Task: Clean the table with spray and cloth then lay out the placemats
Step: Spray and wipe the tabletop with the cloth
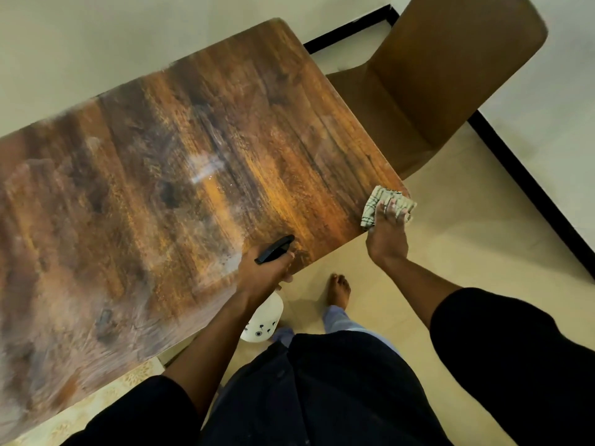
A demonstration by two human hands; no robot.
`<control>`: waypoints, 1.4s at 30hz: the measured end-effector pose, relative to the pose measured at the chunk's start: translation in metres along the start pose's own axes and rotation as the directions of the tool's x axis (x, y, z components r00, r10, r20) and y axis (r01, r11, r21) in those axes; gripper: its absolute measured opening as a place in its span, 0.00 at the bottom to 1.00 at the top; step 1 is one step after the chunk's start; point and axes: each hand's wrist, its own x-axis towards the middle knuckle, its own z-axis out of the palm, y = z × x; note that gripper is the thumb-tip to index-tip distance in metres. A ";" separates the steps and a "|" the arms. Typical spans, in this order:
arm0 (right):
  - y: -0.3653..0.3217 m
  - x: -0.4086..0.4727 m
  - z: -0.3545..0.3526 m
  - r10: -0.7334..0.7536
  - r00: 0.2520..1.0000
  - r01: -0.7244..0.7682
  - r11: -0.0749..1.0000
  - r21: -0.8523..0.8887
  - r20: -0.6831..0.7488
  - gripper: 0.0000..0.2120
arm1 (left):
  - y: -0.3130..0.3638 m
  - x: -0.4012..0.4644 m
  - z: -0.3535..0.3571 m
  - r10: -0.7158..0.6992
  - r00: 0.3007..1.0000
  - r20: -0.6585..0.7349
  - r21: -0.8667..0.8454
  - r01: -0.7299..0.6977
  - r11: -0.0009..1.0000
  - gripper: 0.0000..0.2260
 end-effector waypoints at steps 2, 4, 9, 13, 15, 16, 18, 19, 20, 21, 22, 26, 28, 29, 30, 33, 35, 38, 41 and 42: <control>0.015 0.019 -0.013 0.013 1.000 -0.013 1.000 -0.003 0.000 0.33 | 0.009 0.004 0.014 0.003 1.000 -0.001 -0.010 -0.003 1.000 0.21; 0.025 0.031 -0.022 0.017 1.000 -0.017 1.000 0.004 0.000 0.33 | 0.016 0.008 0.026 0.024 1.000 0.018 0.004 -0.024 1.000 0.25; 0.030 0.021 -0.019 -0.021 0.999 0.022 1.000 0.010 -0.029 0.31 | 0.033 0.014 0.052 -0.007 1.000 0.000 -0.027 0.007 1.000 0.18; 0.018 -0.017 -0.004 -0.152 0.988 0.153 0.988 -0.016 0.022 0.32 | 0.045 0.017 0.067 0.033 0.999 0.009 -0.042 -0.032 0.999 0.08; 0.017 -0.031 0.005 -0.244 0.969 0.246 0.968 -0.041 0.045 0.32 | 0.048 0.020 0.072 0.030 0.999 0.009 -0.016 -0.030 0.999 0.09; 0.019 -0.034 0.008 -0.279 0.959 0.282 0.958 -0.048 0.053 0.33 | 0.049 0.022 0.075 0.026 1.000 0.009 -0.006 -0.026 1.000 0.10; 0.024 -0.032 0.006 -0.319 0.946 0.321 0.947 -0.024 0.061 0.32 | 0.055 0.023 0.082 0.022 1.000 0.007 -0.005 -0.022 1.000 0.12; 0.025 -0.029 0.003 -0.325 0.944 0.325 0.946 -0.001 0.060 0.32 | 0.058 0.023 0.085 0.029 1.000 0.009 -0.004 -0.029 1.000 0.11; 0.027 -0.023 -0.001 -0.319 0.946 0.318 0.948 0.019 0.057 0.31 | 0.061 0.024 0.088 0.035 0.999 0.012 -0.006 -0.035 0.999 0.11; 0.028 -0.016 -0.005 -0.303 0.952 0.301 0.953 0.038 0.041 0.30 | 0.062 0.025 0.091 0.033 0.999 0.013 -0.010 -0.033 0.999 0.12; 0.029 -0.008 -0.009 -0.278 0.960 0.277 0.960 0.051 0.019 0.30 | 0.065 0.026 0.093 0.025 1.000 0.012 -0.017 -0.025 1.000 0.13; 0.038 0.035 -0.032 -0.191 0.981 0.192 0.981 0.038 -0.027 0.28 | 0.064 0.035 0.100 -0.032 0.999 -0.014 -0.012 0.032 0.999 0.22; 0.042 0.056 -0.043 -0.208 0.978 0.207 0.978 -0.007 -0.033 0.29 | 0.065 0.038 0.101 -0.036 0.999 -0.023 -0.025 0.036 0.999 0.22; 0.043 0.067 -0.048 -0.230 0.973 0.229 0.973 -0.031 -0.022 0.29 | 0.066 0.039 0.102 -0.031 0.999 -0.025 -0.038 0.030 0.999 0.22; 0.044 0.078 -0.053 -0.261 0.965 0.260 0.964 -0.055 0.000 0.29 | 0.067 0.039 0.102 -0.023 0.999 -0.027 -0.051 0.022 0.998 0.22; 0.037 0.115 -0.064 -0.365 0.926 0.374 0.919 -0.121 0.092 0.30 | 0.071 0.040 0.100 0.008 0.999 -0.036 -0.054 -0.010 0.999 0.18; 0.023 0.139 -0.071 -0.408 0.901 0.430 0.887 -0.169 0.148 0.32 | 0.073 0.039 0.098 0.012 0.998 -0.058 -0.069 -0.016 0.998 0.15; -0.010 0.172 -0.081 -0.424 0.876 0.467 0.865 -0.183 0.228 0.34 | 0.069 0.039 0.091 -0.004 0.995 -0.100 -0.140 -0.010 0.990 0.12; -0.036 0.194 -0.088 -0.435 0.855 0.489 0.856 -0.164 0.282 0.36 | 0.065 0.039 0.084 -0.026 0.991 -0.130 -0.157 0.006 0.988 0.09; -0.040 0.198 -0.088 -0.439 0.851 0.496 0.851 -0.171 0.287 0.37 | 0.063 0.039 0.082 -0.035 0.990 -0.139 -0.153 0.013 0.988 0.09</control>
